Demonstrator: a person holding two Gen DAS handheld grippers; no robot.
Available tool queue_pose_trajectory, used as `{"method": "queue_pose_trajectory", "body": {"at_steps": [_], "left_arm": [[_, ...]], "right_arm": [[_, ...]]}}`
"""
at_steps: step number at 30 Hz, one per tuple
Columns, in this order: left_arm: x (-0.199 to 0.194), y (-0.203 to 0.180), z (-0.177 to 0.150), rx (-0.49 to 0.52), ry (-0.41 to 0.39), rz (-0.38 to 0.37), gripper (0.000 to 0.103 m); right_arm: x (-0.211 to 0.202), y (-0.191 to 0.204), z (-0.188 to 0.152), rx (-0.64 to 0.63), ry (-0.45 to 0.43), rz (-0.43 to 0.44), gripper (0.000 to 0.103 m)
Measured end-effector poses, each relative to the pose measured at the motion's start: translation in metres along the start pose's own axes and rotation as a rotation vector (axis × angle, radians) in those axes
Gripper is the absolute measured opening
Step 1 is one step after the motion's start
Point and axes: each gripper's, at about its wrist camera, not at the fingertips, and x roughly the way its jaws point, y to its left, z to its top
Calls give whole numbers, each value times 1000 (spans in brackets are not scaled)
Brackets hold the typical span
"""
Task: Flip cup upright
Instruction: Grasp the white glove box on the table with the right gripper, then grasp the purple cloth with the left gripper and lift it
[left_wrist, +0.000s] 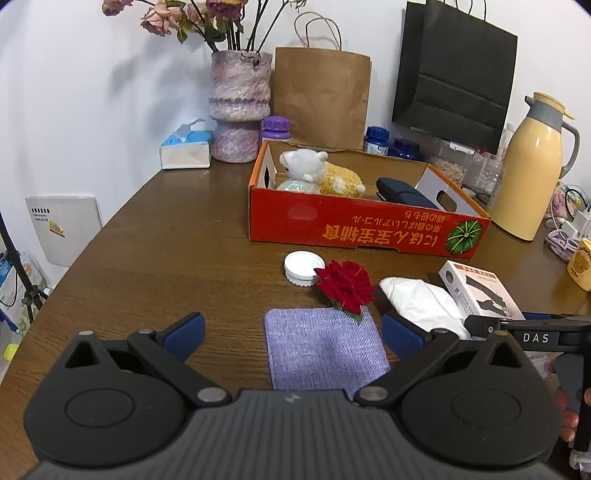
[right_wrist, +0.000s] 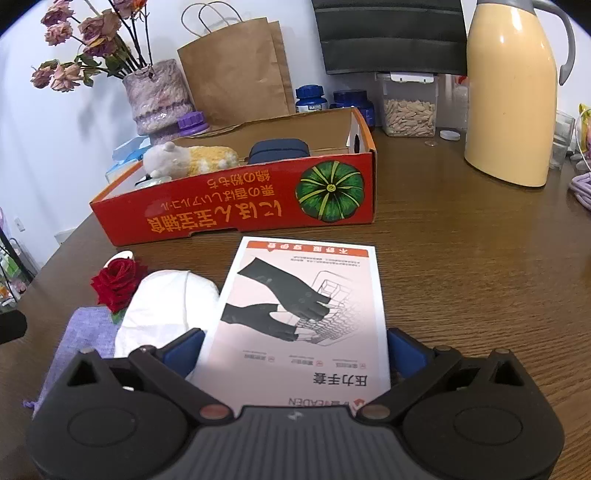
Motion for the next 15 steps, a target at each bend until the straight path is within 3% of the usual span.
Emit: {"method": "queue_pose_trajectory", "body": {"at_steps": [7,15], "left_arm": [[5,-2,-4,-8,24,5,103],[10,-3,-5,-15,49,10,103]], "right_arm": [[-5,-3,-6,-8,-42,8,98],[-25,-1,-14,-44,-156,-9,98]]}}
